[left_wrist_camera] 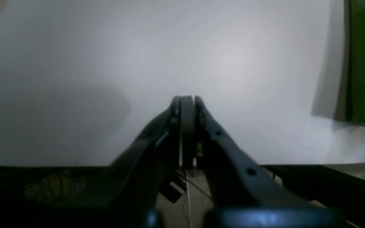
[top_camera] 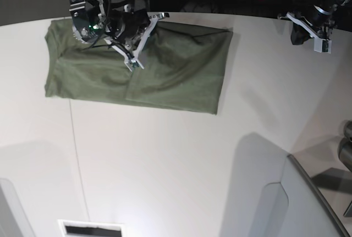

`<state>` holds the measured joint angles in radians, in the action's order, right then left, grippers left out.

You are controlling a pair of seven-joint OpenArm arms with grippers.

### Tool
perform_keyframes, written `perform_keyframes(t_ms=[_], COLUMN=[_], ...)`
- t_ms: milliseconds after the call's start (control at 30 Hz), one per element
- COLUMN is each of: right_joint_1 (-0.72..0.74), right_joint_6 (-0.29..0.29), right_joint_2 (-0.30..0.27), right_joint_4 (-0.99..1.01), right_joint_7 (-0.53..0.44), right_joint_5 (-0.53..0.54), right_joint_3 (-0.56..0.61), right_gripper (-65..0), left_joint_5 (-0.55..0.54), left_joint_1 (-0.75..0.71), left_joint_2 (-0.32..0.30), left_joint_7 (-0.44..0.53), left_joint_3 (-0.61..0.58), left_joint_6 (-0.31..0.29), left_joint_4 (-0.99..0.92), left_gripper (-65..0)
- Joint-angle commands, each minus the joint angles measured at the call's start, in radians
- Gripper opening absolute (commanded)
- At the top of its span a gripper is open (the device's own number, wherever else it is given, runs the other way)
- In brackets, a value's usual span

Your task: Layout the t-shirt on the table in an organized manner, then fold the t-shirt properly

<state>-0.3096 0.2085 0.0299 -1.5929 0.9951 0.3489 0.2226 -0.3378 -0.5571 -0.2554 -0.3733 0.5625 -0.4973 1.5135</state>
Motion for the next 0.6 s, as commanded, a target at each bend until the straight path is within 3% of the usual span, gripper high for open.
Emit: perform_keyframes(t_ms=[0, 167, 300, 567], right_joint_1=[0.003, -0.013, -0.020, -0.027], right_joint_6=[0.002, 0.001, 0.001, 0.001], right_joint_2=[0.000, -0.025, -0.025, -0.025], right_joint_4=[-0.019, -0.094, -0.113, -0.111], right_joint_7=[0.014, 0.051, 0.090, 0.098], right_joint_5=[0.014, 0.014, 0.014, 0.011], right_joint_3=[0.001, -0.007, -0.079, -0.122], right_gripper=[-65.0, -65.0, -65.0, -65.0], left_joint_5=[-0.008, -0.008, -0.008, -0.008], left_joint_1=[-0.005, -0.007, -0.007, -0.005], left_joint_2=[-0.014, -0.014, -0.014, -0.014], left_joint_7=[0.021, 0.021, 0.021, 0.021], left_joint_3=[0.011, 0.011, 0.011, 0.006], left_joint_6=[0.002, 0.002, 0.002, 0.002], left_joint_4=[0.012, 0.012, 0.012, 0.012], left_gripper=[-65.0, -65.0, -65.0, -65.0])
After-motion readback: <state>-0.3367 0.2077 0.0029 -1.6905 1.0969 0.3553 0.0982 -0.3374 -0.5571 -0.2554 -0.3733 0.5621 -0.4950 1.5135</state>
